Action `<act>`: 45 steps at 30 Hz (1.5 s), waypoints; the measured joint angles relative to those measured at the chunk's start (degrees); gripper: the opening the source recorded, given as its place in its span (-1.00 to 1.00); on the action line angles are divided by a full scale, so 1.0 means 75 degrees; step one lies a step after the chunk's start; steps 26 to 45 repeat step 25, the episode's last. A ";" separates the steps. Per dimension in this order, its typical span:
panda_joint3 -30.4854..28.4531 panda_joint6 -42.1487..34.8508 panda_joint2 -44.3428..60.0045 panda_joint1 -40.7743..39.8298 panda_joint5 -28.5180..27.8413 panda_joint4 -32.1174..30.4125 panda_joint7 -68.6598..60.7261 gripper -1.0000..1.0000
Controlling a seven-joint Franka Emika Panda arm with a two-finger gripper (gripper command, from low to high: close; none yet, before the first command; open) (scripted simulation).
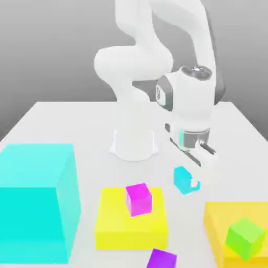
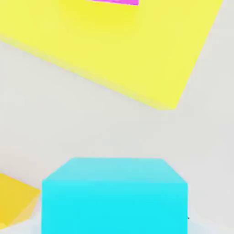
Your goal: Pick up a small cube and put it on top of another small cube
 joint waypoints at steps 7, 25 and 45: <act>-0.0082 -0.1327 0.0640 -0.0066 -0.0494 0.1928 0.0449 -1.00; -0.0446 -0.2326 0.2338 0.0094 -0.2171 0.4545 0.1772 1.00; -0.0446 -0.2326 0.2338 0.0094 -0.2171 0.4545 0.1772 1.00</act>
